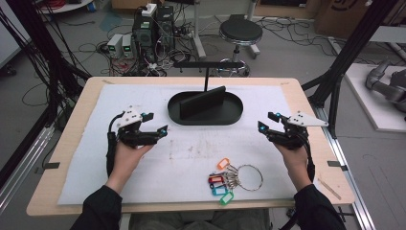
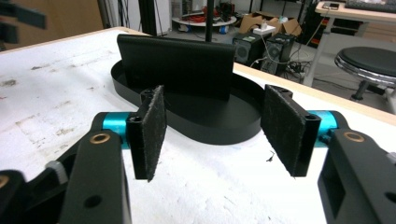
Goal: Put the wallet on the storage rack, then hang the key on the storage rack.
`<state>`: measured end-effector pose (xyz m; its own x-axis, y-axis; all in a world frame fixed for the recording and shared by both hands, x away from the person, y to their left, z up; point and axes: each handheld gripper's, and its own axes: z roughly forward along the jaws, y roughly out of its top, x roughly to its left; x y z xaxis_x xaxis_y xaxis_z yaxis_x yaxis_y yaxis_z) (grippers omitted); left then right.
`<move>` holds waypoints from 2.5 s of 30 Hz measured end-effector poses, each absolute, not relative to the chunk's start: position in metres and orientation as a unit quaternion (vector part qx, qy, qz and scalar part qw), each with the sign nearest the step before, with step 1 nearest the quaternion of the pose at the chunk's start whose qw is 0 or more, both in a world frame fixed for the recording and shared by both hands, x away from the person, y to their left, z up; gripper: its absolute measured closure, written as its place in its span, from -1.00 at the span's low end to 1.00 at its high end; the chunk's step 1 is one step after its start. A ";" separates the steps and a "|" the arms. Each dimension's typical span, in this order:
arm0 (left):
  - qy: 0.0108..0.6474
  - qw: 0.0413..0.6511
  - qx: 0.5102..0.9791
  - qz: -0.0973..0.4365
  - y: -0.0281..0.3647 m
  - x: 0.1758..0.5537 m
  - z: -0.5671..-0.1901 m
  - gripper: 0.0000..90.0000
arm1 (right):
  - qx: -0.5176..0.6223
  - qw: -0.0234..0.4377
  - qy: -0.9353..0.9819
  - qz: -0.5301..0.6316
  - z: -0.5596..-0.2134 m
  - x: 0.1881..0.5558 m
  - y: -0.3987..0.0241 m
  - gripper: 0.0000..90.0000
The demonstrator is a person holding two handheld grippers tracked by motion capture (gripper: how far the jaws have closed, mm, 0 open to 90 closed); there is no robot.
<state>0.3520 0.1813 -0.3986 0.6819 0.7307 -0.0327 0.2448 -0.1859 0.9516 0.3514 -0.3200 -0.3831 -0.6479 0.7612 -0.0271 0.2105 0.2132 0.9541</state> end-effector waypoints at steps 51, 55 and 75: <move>0.323 0.593 0.702 0.227 0.235 0.304 -0.425 -0.44 | 0.348 0.200 0.748 0.529 -0.399 0.321 -0.342 -0.27; 0.310 0.585 0.717 0.217 0.226 0.307 -0.425 -0.44 | 0.364 0.181 0.766 0.498 -0.403 0.312 -0.338 -0.36; 0.308 0.569 0.728 0.228 0.214 0.315 -0.424 -0.44 | 0.339 0.124 0.846 0.391 -0.438 0.290 -0.315 0.51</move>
<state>0.3151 0.2139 -0.4244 0.7063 0.7077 -0.0191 0.1895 -0.1630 0.9683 0.2902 -0.3153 -0.4378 -0.7387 0.6718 0.0553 0.4772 0.4633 0.7468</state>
